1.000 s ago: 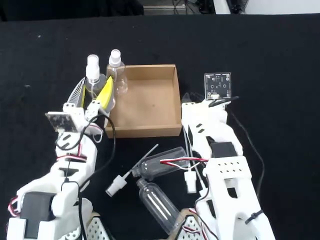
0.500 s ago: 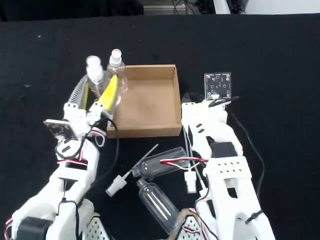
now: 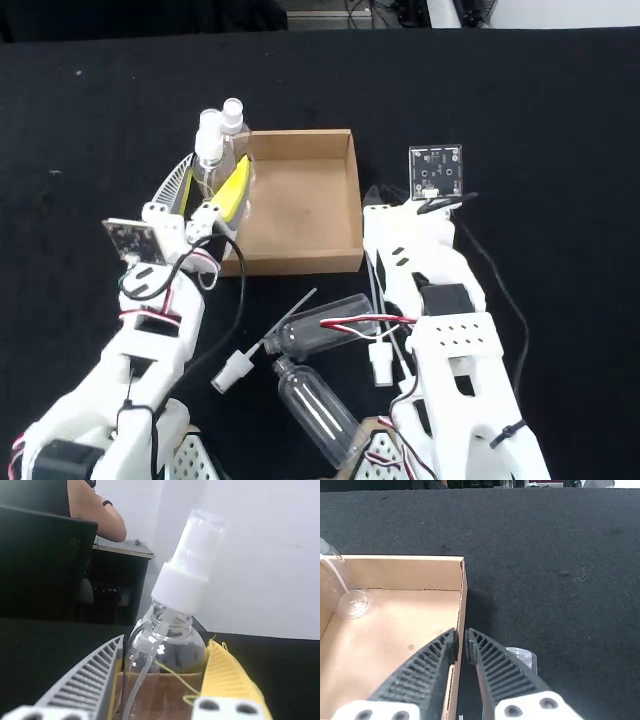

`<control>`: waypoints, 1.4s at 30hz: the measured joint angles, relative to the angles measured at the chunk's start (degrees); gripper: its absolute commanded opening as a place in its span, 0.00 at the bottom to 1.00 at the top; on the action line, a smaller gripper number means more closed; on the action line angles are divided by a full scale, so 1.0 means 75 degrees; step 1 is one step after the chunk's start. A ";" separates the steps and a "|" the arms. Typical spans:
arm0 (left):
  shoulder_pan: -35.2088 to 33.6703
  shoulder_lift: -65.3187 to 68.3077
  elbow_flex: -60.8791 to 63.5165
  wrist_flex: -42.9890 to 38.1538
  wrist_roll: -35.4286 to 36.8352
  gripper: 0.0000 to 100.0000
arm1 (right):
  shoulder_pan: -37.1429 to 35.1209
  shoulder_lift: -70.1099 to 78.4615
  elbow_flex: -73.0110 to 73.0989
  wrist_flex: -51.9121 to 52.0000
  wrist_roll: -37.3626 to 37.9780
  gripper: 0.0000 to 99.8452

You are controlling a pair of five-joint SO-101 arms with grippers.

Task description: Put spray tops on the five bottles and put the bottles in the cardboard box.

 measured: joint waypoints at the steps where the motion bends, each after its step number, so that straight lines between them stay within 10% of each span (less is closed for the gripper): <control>1: 0.0000 0.0176 -0.0117 0.0000 0.0000 0.03 | 0.0000 0.0000 0.0000 0.0000 0.0000 0.01; 42: 0.0000 0.6201 -0.2051 -0.3810 0.0000 0.03 | 0.0000 0.0000 0.0000 0.0000 0.0000 0.01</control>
